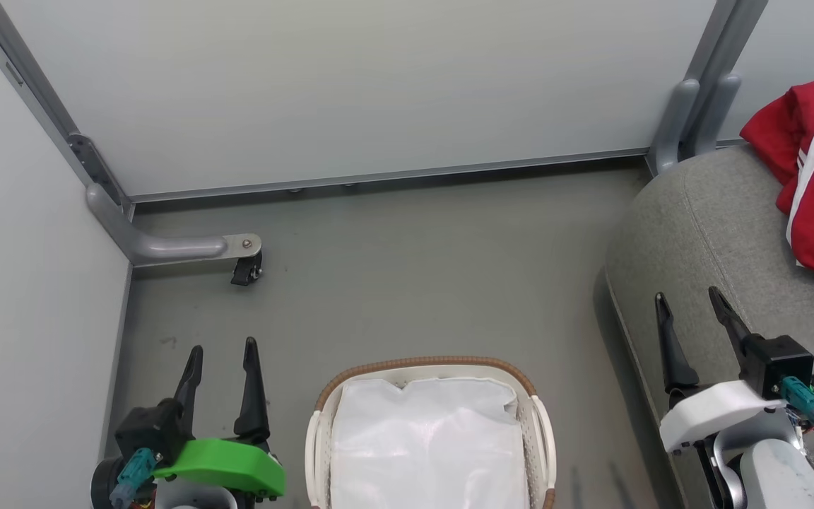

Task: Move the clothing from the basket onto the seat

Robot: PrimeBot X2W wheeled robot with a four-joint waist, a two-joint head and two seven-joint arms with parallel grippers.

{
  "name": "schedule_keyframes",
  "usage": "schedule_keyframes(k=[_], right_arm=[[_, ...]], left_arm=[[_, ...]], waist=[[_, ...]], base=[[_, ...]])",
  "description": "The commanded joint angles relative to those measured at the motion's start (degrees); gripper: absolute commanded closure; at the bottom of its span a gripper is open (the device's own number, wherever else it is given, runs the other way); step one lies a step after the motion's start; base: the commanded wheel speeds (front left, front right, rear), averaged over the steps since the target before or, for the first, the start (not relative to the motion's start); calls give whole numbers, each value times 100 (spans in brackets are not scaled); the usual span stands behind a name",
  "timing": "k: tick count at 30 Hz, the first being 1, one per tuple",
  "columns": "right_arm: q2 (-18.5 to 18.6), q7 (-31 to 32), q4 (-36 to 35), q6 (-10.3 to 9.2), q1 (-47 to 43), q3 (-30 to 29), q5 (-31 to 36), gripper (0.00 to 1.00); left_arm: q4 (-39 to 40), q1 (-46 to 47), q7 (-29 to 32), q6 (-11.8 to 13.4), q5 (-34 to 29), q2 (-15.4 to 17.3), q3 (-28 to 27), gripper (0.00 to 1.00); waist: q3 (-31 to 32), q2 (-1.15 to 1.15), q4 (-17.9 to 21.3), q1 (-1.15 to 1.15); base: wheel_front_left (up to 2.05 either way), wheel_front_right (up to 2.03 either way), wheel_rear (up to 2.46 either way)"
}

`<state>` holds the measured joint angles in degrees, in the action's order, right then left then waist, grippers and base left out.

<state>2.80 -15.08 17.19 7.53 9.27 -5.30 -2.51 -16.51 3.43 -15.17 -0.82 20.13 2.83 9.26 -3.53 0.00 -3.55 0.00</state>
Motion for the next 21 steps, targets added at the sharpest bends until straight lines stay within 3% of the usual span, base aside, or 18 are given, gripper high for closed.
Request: schedule_keyframes(k=[1,21], right_arm=[[21,-13,-54,-8,-143,11,-57,0],[19,-13,-25,-8,-332,125,-241,0]], left_arm=[[2,-91,5,10,12,12,-15,0],[-87,-126,5,-9,-8,12,-56,0]], waist=[[44,0,-22,0],[196,0,30,0]], base=[[0,0,0],[0,0,0]])
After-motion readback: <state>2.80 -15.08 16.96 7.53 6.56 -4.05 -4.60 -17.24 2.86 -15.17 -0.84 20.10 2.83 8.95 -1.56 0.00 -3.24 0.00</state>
